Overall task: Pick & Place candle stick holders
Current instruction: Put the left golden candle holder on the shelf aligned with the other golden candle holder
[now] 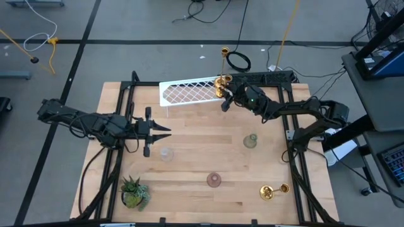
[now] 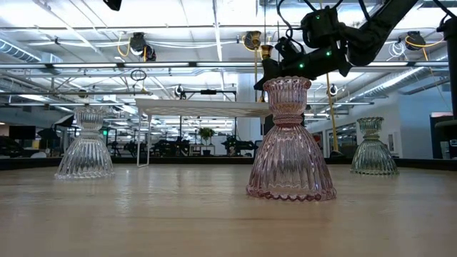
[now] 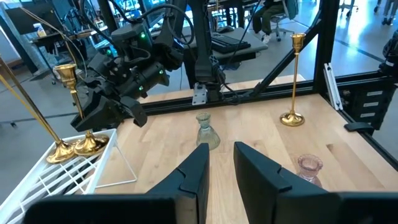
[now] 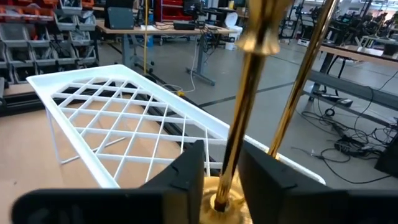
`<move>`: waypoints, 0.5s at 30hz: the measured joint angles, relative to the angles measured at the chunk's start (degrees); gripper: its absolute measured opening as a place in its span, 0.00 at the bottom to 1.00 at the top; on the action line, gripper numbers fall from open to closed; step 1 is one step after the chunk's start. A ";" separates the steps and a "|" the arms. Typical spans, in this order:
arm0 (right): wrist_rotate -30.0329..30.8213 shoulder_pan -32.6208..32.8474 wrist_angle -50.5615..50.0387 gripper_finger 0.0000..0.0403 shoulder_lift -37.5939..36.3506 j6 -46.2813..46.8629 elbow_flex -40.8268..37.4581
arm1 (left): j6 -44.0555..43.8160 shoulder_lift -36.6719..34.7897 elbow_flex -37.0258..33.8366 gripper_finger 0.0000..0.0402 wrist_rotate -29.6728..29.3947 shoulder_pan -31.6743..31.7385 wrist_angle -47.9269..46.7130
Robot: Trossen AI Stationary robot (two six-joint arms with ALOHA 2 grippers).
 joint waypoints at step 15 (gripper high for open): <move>5.55 4.22 -11.98 0.51 -6.05 0.03 -0.02 | -1.84 0.00 0.04 0.20 0.23 0.00 -2.30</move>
